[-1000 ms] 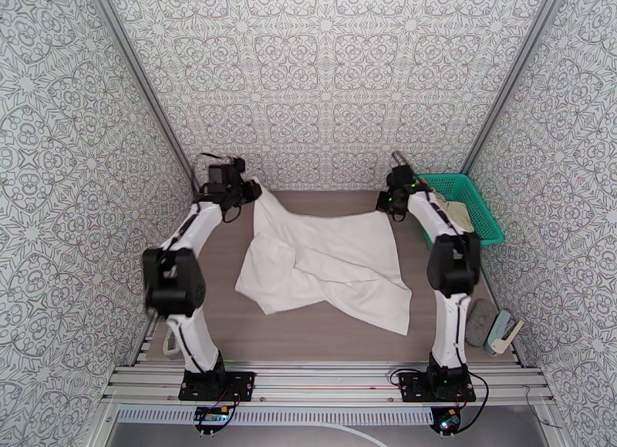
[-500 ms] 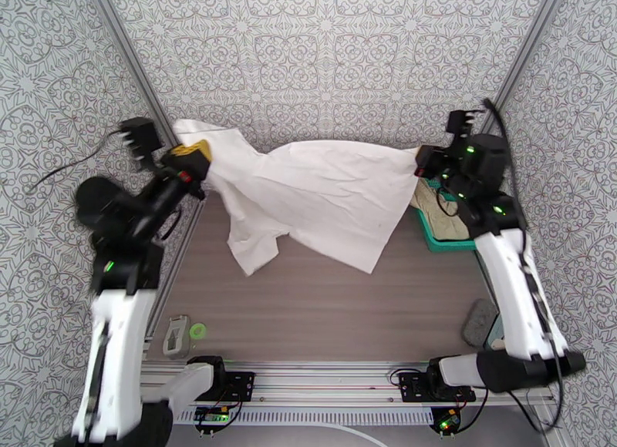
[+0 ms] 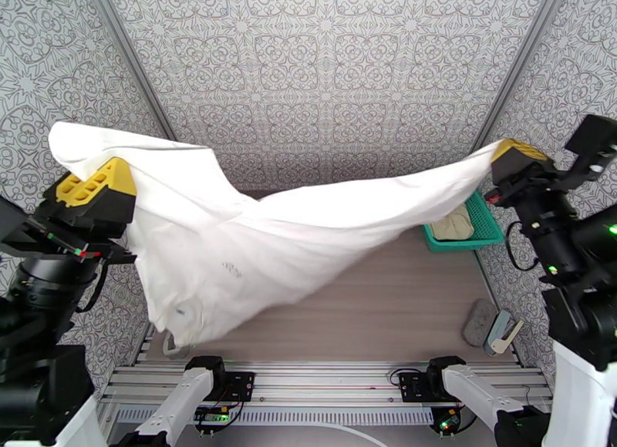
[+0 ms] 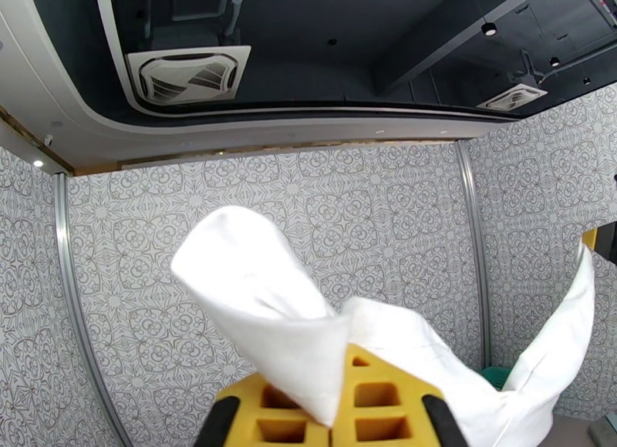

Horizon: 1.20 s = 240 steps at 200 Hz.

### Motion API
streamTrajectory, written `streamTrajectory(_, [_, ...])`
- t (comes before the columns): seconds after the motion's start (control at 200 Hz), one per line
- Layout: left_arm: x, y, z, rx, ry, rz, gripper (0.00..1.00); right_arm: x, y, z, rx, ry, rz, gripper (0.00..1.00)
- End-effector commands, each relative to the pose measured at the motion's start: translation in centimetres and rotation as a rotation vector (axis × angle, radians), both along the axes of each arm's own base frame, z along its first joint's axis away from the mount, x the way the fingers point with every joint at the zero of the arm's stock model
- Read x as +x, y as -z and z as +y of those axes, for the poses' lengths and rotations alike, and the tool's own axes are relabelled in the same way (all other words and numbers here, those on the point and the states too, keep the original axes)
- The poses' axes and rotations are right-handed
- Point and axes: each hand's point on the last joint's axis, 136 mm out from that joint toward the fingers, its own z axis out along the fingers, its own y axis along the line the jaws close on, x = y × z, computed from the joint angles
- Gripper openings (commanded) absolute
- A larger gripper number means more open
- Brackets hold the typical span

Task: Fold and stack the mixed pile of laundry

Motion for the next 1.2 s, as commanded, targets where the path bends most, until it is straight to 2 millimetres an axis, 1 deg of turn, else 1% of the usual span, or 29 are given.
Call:
streamTrajectory(0.0, [9.1, 4.2, 0.3, 0.009, -0.016, 0.245, 0.00, 4.1, 2.6, -0.2, -0.035, 0.047, 0.117, 0.00])
streamTrajectory(0.08, [14.3, 6.3, 0.2, 0.016, 0.011, 0.337, 0.00, 7.8, 3.8, 0.8, -0.047, 0.021, 0.159, 0.00])
streamTrajectory(0.16, [20.2, 9.2, 0.4, 0.016, 0.068, 0.441, 0.00, 12.5, 6.1, 1.6, -0.057, 0.006, 0.218, 0.00])
streamTrajectory(0.235, [26.2, 12.8, 1.0, -0.027, 0.140, 0.530, 0.00, 17.4, 9.3, 2.0, -0.062, 0.005, 0.294, 0.00])
streamTrajectory(0.32, [33.4, 18.4, 2.3, -0.120, 0.195, 0.622, 0.00, 23.1, 13.9, 2.3, -0.056, 0.003, 0.363, 0.00])
streamTrajectory(0.365, [37.1, 21.6, 2.8, -0.159, 0.220, 0.669, 0.00, 26.2, 16.8, 2.2, -0.052, 0.006, 0.397, 0.00])
streamTrajectory(0.46, [44.7, 29.2, 3.8, -0.233, 0.240, 0.801, 0.00, 33.2, 24.5, 2.3, -0.050, 0.005, 0.502, 0.00])
streamTrajectory(0.49, [47.1, 31.8, 4.1, -0.257, 0.239, 0.843, 0.06, 35.3, 27.2, 2.4, -0.056, -0.001, 0.543, 0.00])
streamTrajectory(0.495, [47.3, 31.8, 4.1, -0.259, 0.239, 0.843, 0.07, 35.7, 27.7, 2.5, -0.059, -0.001, 0.551, 0.00])
streamTrajectory(0.525, [49.5, 34.8, 4.4, -0.281, 0.229, 0.891, 0.20, 37.5, 30.6, 2.6, -0.066, -0.006, 0.596, 0.00])
streamTrajectory(0.53, [49.8, 35.4, 4.5, -0.285, 0.225, 0.900, 0.21, 37.7, 30.6, 2.7, -0.067, -0.010, 0.597, 0.00])
streamTrajectory(0.555, [51.4, 37.9, 4.9, -0.303, 0.206, 0.941, 0.29, 39.3, 33.2, 2.9, -0.071, -0.017, 0.638, 0.00])
streamTrajectory(0.56, [51.7, 37.6, 5.0, -0.303, 0.203, 0.932, 0.30, 39.6, 33.7, 2.9, -0.071, -0.020, 0.648, 0.00])
streamTrajectory(0.565, [52.0, 38.2, 5.1, -0.306, 0.198, 0.938, 0.31, 39.8, 34.2, 3.0, -0.072, -0.021, 0.656, 0.00])
streamTrajectory(0.595, [53.7, 41.1, 5.5, -0.325, 0.171, 0.985, 0.36, 41.4, 37.1, 3.1, -0.080, -0.020, 0.704, 0.12])
streamTrajectory(0.62, [54.8, 43.2, 5.8, -0.336, 0.151, 1.016, 0.39, 42.6, 39.5, 3.1, -0.083, -0.021, 0.752, 0.17])
streamTrajectory(0.63, [55.0, 43.5, 6.0, -0.340, 0.144, 1.021, 0.41, 42.7, 40.2, 3.2, -0.084, -0.024, 0.766, 0.17])
streamTrajectory(0.66, [56.0, 45.9, 6.3, -0.357, 0.124, 1.060, 0.46, 43.6, 41.6, 3.5, -0.088, -0.040, 0.804, 0.18])
streamTrajectory(0.685, [56.4, 47.2, 6.4, -0.363, 0.112, 1.081, 0.47, 44.0, 42.7, 3.9, -0.089, -0.056, 0.835, 0.18])
streamTrajectory(0.705, [56.7, 47.9, 6.6, -0.364, 0.104, 1.091, 0.47, 44.3, 43.8, 4.2, -0.083, -0.073, 0.861, 0.18])
streamTrajectory(0.765, [56.8, 49.3, 6.6, -0.362, 0.096, 1.102, 0.49, 44.7, 44.7, 4.8, -0.078, -0.105, 0.876, 0.20])
streamTrajectory(0.79, [56.8, 49.7, 6.5, -0.361, 0.093, 1.105, 0.55, 44.8, 45.0, 4.9, -0.076, -0.107, 0.879, 0.26])
streamTrajectory(0.83, [56.7, 50.2, 6.5, -0.353, 0.088, 1.111, 0.76, 44.9, 45.7, 4.9, -0.074, -0.108, 0.885, 0.36])
streamTrajectory(0.865, [56.5, 50.6, 6.4, -0.348, 0.088, 1.118, 0.85, 44.9, 46.0, 4.8, -0.075, -0.103, 0.889, 0.44])
streamTrajectory(0.955, [55.9, 51.0, 6.9, -0.351, 0.077, 1.124, 0.88, 44.7, 46.8, 4.3, -0.088, -0.077, 0.909, 0.49])
streamTrajectory(1.02, [55.3, 50.0, 7.4, -0.355, 0.069, 1.088, 0.88, 44.3, 46.6, 4.1, -0.093, -0.064, 0.907, 0.51])
streamTrajectory(1.03, [55.0, 50.6, 7.4, -0.357, 0.066, 1.101, 0.88, 44.3, 46.6, 4.0, -0.094, -0.063, 0.908, 0.51])
streamTrajectory(1.055, [54.7, 50.6, 7.6, -0.356, 0.059, 1.099, 0.88, 44.2, 46.3, 4.0, -0.096, -0.063, 0.901, 0.51])
streamTrajectory(1.195, [53.2, 48.1, 7.8, -0.340, 0.069, 1.074, 0.87, 43.5, 43.9, 4.1, -0.092, -0.073, 0.857, 0.52])
